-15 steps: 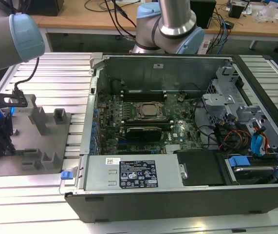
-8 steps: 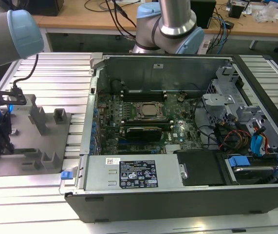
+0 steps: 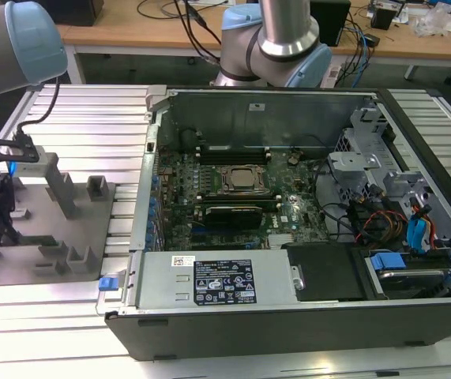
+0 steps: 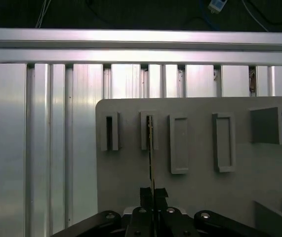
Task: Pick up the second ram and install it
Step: 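Pick up the second ram and move it above second insertion slot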
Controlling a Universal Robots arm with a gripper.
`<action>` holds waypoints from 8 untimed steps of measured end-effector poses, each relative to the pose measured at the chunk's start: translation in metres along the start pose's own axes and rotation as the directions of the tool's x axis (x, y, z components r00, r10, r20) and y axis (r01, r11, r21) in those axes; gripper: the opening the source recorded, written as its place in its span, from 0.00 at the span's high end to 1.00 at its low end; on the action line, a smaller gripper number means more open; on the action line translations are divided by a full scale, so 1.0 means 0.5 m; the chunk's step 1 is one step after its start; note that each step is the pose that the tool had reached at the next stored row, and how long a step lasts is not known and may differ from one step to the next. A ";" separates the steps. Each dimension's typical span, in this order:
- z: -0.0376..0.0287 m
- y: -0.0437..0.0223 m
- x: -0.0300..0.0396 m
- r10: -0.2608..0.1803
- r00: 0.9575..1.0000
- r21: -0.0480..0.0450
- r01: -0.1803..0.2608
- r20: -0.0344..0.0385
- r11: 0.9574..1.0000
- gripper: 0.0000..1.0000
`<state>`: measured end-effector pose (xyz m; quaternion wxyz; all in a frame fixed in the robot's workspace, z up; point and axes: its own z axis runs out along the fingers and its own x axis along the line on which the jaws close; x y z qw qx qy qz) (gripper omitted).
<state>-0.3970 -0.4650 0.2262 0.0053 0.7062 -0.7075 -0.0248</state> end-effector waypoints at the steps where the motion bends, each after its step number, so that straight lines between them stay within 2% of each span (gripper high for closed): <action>1: -0.002 0.000 0.000 0.000 1.000 0.000 0.000 0.000 1.000 0.87; 4: -0.015 0.001 0.000 0.000 1.000 0.000 0.000 0.000 1.000 0.87; 8: -0.026 0.001 -0.001 0.000 1.000 0.000 0.000 0.000 1.000 0.87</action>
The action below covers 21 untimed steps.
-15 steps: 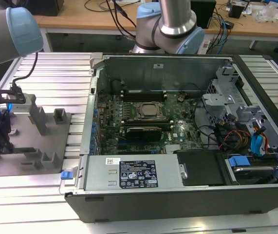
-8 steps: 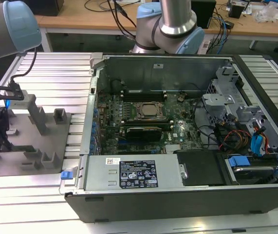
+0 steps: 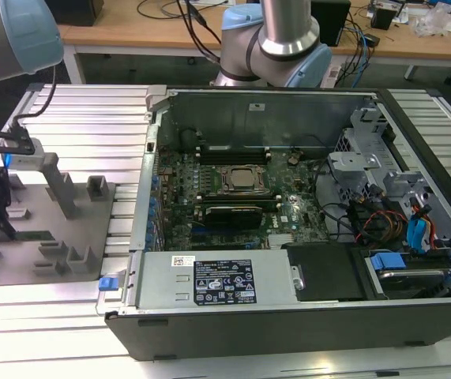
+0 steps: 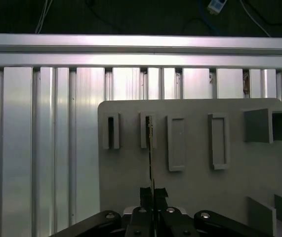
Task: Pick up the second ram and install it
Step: 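Pick up the second ram and move it above second insertion slot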
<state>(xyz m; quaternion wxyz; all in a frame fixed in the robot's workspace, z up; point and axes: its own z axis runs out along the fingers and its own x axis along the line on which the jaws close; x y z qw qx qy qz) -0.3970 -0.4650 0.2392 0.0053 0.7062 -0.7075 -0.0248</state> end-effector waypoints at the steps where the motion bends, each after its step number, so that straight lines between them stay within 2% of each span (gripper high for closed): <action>1: -0.003 0.000 0.000 0.000 1.000 0.000 0.000 0.000 1.000 0.87; 10: -0.028 0.001 -0.001 0.000 1.000 0.000 0.000 0.000 1.000 0.87; 16: -0.064 0.003 -0.002 0.000 1.000 0.000 0.000 0.000 1.000 0.87; 21: -0.082 0.003 -0.003 0.000 1.000 0.000 0.000 0.000 1.000 0.87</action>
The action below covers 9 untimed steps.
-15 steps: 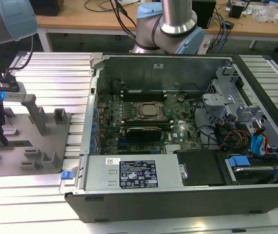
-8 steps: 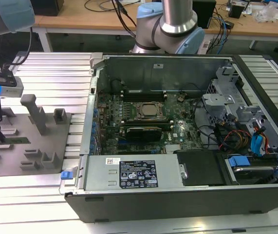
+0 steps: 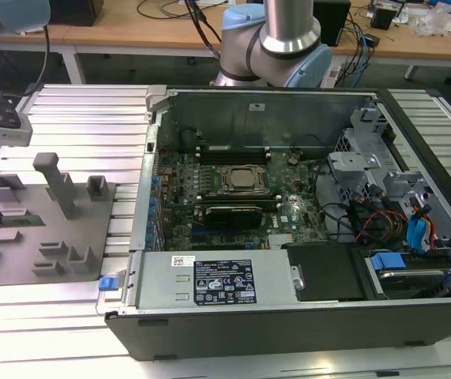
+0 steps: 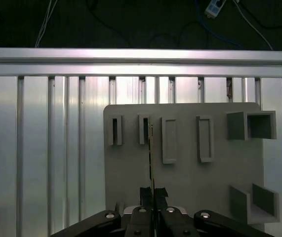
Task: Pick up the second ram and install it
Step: 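Pick up the second ram and move it above second insertion slot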
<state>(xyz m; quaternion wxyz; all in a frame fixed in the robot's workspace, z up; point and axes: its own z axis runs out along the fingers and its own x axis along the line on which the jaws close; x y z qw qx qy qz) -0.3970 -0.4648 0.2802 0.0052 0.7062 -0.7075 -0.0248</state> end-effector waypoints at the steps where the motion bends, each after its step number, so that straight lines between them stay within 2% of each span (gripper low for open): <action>1: -0.003 0.000 0.000 0.000 1.000 0.000 0.000 0.000 1.000 0.87; 9: -0.041 0.002 -0.001 0.000 1.000 0.000 0.000 0.000 1.000 0.87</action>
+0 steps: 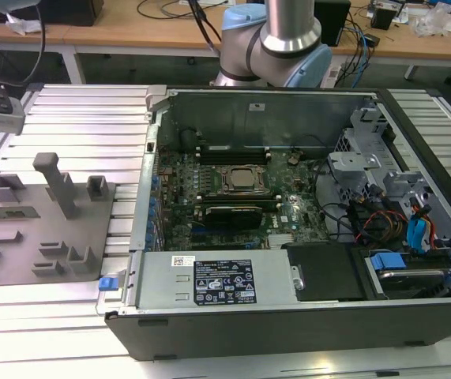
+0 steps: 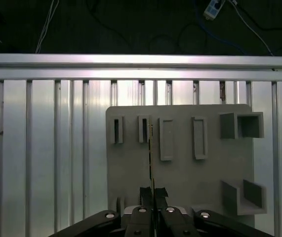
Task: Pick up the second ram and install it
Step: 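Pick up the second ram and move it above second insertion slot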
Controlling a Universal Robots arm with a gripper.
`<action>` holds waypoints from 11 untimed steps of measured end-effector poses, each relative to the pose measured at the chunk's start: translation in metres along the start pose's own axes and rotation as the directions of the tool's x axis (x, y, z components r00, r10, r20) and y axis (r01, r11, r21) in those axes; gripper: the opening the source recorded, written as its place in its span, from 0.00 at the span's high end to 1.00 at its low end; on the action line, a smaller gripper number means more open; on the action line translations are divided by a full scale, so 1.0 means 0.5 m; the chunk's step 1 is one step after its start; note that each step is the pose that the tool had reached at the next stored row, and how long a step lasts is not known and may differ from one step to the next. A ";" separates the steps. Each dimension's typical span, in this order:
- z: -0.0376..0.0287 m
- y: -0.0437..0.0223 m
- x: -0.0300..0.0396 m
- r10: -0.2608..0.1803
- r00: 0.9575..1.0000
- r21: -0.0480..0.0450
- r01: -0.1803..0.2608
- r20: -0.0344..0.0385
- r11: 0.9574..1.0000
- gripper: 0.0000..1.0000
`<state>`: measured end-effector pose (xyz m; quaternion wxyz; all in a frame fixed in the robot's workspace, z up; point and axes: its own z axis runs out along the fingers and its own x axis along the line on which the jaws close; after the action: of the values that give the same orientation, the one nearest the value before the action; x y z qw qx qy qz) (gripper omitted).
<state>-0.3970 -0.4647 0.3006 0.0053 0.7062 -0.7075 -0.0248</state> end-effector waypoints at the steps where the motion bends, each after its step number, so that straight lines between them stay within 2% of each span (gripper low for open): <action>1: -0.010 0.000 0.000 0.000 1.000 0.000 0.000 0.000 1.000 0.87; 3: -0.016 0.001 -0.001 0.000 1.000 0.000 0.000 0.000 1.000 0.87; 6: -0.039 0.002 -0.001 0.000 1.000 0.000 0.000 0.000 1.000 0.87; 11: -0.055 0.002 -0.002 0.000 1.000 0.000 0.000 0.000 1.000 0.87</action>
<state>-0.3970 -0.4644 0.3280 0.0053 0.7062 -0.7075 -0.0248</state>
